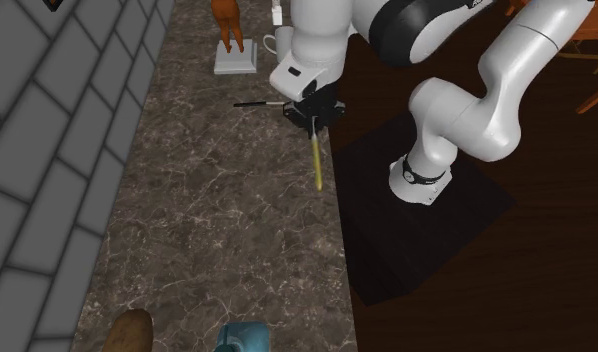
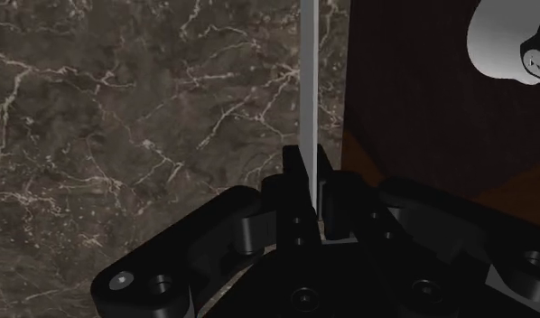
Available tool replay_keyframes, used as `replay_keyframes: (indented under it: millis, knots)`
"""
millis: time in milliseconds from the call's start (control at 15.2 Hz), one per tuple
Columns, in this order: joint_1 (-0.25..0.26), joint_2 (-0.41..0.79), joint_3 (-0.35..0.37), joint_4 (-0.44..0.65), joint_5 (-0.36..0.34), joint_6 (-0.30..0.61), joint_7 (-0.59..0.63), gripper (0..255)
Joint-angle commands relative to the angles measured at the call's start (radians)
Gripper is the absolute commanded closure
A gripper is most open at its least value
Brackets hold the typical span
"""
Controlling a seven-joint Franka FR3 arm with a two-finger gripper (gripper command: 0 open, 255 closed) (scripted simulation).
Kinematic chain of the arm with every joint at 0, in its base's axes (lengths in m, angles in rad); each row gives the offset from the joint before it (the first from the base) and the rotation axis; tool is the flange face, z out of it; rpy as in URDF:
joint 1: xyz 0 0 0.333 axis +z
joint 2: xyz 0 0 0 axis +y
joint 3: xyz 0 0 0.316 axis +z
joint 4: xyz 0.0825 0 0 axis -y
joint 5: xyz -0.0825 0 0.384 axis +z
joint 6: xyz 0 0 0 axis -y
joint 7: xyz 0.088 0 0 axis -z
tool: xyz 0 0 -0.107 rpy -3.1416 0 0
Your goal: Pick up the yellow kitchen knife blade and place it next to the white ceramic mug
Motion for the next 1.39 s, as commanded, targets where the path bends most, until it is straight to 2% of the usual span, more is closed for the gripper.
replay_keyframes:
  millis: [0, 396, 726, 1056, 1320]
  knots:
    - [-0.03, -0.029, -0.033, -0.008, -0.032, -0.016, -0.045, 255]
    - [-0.103, -0.073, -0.141, 0.017, -0.119, -0.056, -0.186, 255]
    - [-0.143, -0.077, -0.242, 0.068, -0.185, -0.077, -0.308, 255]
    - [-0.16, -0.056, -0.352, 0.146, -0.24, -0.088, -0.432, 255]
    - [-0.15, -0.024, -0.45, 0.226, -0.273, -0.091, -0.532, 255]
